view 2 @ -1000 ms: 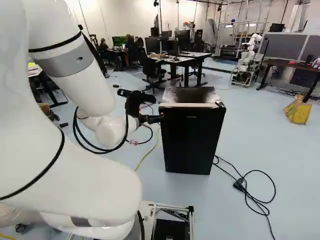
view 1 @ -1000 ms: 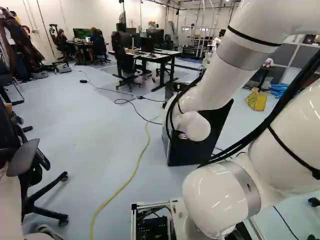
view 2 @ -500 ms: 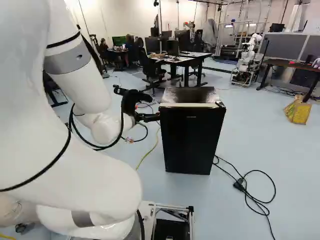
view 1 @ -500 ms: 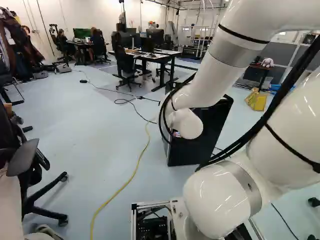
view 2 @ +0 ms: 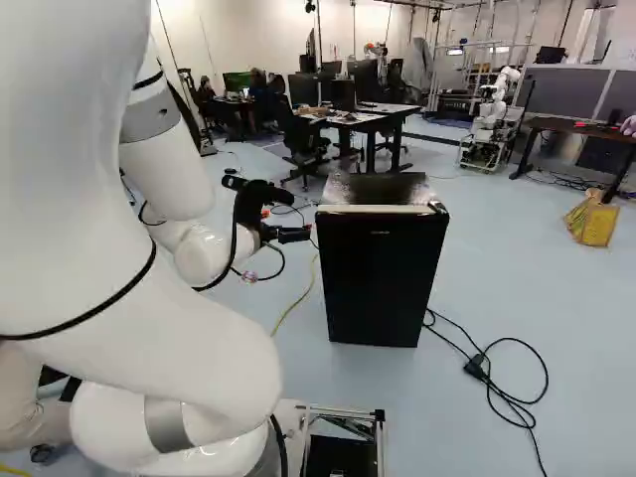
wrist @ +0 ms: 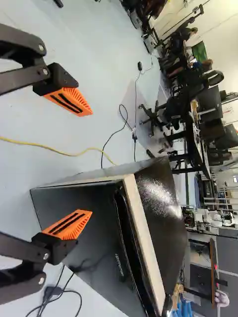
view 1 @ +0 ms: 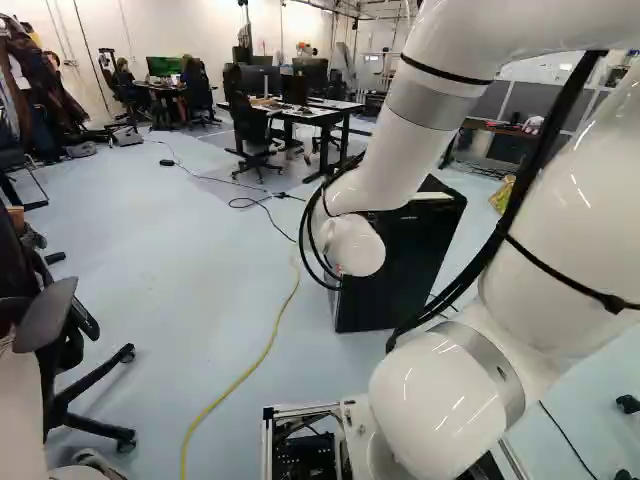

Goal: Grab a drink from the fridge

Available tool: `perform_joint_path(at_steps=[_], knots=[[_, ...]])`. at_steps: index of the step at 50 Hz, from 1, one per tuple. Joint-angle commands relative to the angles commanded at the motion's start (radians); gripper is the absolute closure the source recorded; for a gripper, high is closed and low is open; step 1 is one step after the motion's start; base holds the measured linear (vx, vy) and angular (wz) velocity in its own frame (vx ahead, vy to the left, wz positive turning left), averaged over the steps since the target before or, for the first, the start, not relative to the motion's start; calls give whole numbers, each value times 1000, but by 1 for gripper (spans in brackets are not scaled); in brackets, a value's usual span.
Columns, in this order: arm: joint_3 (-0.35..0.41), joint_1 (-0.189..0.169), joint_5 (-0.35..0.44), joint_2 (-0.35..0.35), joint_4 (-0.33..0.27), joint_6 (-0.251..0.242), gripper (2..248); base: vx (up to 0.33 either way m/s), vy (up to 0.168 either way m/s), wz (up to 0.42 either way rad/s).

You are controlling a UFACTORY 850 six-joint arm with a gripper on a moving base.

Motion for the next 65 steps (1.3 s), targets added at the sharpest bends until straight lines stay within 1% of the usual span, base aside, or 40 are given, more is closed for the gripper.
perform_joint_path(at_steps=[35,51,65], knots=[[-106,115,131,-205,184,0,3,0,0,0],[-171,154,197,-306,268,0,3,0,0,0],[-235,178,255,-396,343,0,3,0,0,0]])
